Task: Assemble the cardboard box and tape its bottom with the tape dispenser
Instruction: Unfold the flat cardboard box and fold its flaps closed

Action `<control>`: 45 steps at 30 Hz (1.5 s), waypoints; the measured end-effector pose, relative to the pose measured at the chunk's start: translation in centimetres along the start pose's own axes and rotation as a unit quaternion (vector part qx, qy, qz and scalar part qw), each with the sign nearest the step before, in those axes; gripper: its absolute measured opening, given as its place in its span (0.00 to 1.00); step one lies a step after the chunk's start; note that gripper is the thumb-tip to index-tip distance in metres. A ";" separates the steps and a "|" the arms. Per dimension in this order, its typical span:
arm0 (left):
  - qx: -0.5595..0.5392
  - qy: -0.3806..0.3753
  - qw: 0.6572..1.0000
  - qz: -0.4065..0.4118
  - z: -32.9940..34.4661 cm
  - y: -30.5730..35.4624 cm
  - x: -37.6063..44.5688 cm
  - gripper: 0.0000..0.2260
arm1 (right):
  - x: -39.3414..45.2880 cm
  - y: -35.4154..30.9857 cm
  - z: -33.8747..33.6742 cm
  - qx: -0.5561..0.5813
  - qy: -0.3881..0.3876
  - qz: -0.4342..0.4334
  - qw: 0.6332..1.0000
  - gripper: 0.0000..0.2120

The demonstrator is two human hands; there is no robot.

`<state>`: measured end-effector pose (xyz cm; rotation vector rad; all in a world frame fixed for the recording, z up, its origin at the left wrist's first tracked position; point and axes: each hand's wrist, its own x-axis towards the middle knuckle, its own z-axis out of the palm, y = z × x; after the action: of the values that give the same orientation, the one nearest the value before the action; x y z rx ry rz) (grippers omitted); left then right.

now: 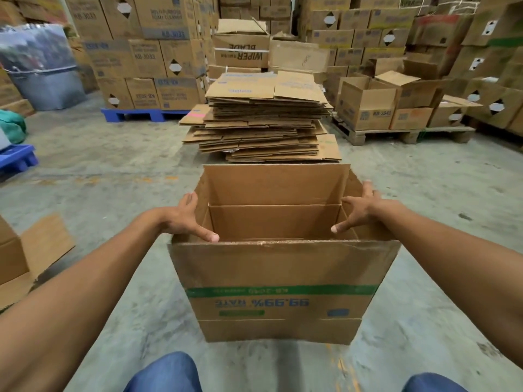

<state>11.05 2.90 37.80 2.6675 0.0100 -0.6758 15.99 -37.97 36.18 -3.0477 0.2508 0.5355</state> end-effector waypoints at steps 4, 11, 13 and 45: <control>-0.030 -0.055 0.996 0.058 2.1 1.6 0.1 0.63 | 0.2 -3.8 0.9 0.127 0.016 -0.081 0.988 0.42; -0.128 -0.059 0.988 0.067 4.9 2.3 0.6 0.49 | -1.7 -6.8 5.3 0.314 -0.101 -0.132 0.935 0.36; -0.134 -0.095 0.985 0.049 5.9 2.5 0.9 0.44 | -2.8 -6.6 5.7 0.298 -0.115 -0.136 0.938 0.34; 0.225 -0.069 0.971 0.046 14.7 1.4 3.1 0.38 | 5.9 -11.6 -0.9 -0.042 0.197 -0.110 0.973 0.29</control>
<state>7.19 -4.07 25.00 3.0138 -0.3418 -0.9225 23.64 -27.51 35.13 -3.1789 -0.1041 -0.0753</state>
